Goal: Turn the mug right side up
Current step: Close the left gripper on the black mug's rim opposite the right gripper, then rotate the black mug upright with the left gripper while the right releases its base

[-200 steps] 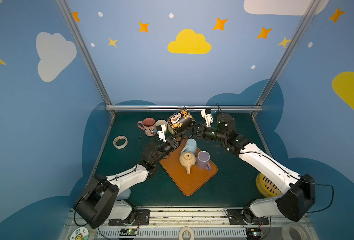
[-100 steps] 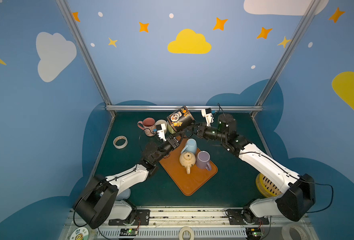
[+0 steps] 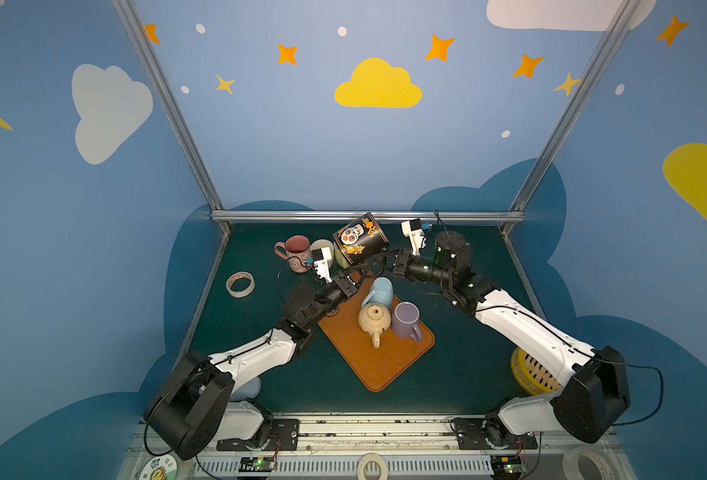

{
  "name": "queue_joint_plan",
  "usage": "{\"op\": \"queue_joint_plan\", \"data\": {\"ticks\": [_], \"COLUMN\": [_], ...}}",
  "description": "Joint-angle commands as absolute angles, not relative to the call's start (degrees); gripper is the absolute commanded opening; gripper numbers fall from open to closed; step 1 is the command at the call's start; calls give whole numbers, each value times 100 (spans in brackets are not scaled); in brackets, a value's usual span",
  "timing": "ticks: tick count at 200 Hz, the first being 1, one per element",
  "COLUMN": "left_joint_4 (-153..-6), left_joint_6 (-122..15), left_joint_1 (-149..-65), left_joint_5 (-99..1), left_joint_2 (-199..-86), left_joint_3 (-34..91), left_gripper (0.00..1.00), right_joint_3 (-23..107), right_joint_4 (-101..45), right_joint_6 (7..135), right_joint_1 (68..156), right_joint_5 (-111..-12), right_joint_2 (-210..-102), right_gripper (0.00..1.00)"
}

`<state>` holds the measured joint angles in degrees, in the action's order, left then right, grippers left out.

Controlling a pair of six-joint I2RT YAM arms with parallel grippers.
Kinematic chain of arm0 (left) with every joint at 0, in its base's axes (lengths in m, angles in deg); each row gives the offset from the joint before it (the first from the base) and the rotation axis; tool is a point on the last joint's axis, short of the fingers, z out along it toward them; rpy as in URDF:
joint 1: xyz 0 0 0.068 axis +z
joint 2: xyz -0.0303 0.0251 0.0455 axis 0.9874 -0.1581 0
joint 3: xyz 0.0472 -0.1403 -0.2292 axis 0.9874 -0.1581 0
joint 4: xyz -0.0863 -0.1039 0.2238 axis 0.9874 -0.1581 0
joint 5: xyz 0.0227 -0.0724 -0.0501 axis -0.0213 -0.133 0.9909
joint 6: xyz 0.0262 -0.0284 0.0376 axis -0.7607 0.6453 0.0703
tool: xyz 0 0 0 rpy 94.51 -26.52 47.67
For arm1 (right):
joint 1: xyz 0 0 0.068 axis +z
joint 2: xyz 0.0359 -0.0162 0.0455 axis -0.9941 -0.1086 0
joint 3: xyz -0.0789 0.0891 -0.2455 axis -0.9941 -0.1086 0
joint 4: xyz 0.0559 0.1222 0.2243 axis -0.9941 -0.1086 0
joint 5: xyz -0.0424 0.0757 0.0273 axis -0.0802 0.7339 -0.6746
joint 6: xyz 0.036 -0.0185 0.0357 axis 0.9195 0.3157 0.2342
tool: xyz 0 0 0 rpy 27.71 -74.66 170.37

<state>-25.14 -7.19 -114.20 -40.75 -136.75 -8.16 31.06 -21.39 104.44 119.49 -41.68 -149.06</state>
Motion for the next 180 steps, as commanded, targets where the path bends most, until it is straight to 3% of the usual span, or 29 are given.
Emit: {"op": "queue_joint_plan", "data": {"ticks": [1, 9, 75, 88, 124, 180], "left_joint_4": [-2359, -2391, -2319, -2365, -2508, -2325], "left_joint_6": [-1116, -1152, -1444, -1575, -1973, -2087], "left_joint_1": [-11399, -11406, -11446, -11458, -11544, -11541], "left_joint_5": [-4063, -4075, -4145, -4129, -4244, -4596], "left_joint_2": [-13478, -13451, -13281, -13201, -12957, -12839], "left_joint_3": [-509, -522, -710, -741, -1022, -1640], "left_gripper": [9, 4, 4, 4, 4, 4], "right_joint_3": [3057, 3010, 2870, 2820, 2740, 2586], "right_joint_4": [-1486, -1460, -1334, -1297, -1320, -1109], "right_joint_6": [10336, 10343, 10214, 10156, 10040, 10117], "right_joint_1": [12006, 12011, 12009, 12000, 11998, 12007], "right_joint_5": [-3930, -3933, -3917, -3916, -3875, -3734], "right_joint_2": [-14654, -14662, -14708, -14708, -14748, -15054], "right_gripper": [0, 0, 0, 14, 36, 39]}}
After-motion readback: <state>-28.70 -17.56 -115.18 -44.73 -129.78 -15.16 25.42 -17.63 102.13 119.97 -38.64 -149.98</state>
